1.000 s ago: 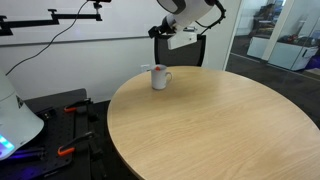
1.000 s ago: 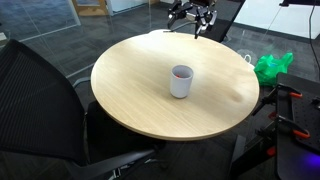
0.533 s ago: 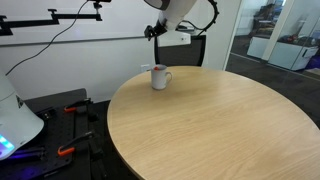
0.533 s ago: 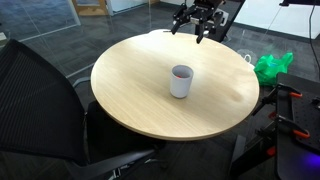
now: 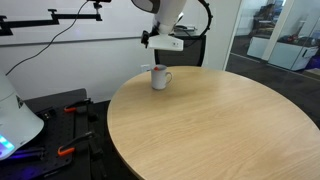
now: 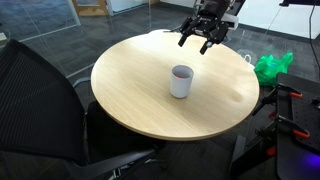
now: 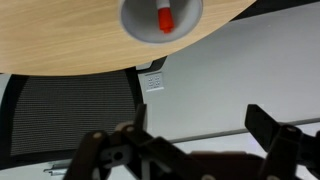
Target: Put the marker in the mug and then remove it and put it on the table
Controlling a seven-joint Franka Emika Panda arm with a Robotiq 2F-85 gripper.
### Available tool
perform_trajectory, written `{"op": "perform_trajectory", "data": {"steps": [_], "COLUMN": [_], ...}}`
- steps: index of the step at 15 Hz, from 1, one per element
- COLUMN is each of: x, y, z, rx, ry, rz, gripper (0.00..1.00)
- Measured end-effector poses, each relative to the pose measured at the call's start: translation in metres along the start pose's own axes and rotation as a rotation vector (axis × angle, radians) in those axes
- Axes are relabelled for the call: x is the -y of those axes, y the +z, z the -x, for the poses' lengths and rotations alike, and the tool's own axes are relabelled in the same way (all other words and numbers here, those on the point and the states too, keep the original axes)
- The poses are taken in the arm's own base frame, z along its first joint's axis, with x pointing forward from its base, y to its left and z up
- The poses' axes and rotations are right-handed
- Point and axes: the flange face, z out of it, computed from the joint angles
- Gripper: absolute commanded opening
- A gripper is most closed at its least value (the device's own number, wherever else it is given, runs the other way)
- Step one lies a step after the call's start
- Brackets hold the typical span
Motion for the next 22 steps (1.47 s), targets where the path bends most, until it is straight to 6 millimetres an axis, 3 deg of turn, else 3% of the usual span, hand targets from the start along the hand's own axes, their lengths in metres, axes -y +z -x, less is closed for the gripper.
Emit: {"op": "perform_trajectory", "data": {"steps": [14, 18, 20, 21, 22], "x": [-0.001, -0.002, -0.005, -0.006, -0.007], "y": [0.005, 0.009, 0.012, 0.014, 0.015], "z": [0.019, 0.025, 0.028, 0.030, 0.031], "rx": [0.053, 0.077, 0.088, 0.095, 0.102], "ry": [-0.116, -0.177, -0.195, -0.200, -0.203], "rz": [-0.034, -0.045, -0.046, -0.046, -0.046], "gripper": [1.00, 0.82, 0.80, 0.73, 0.74]}}
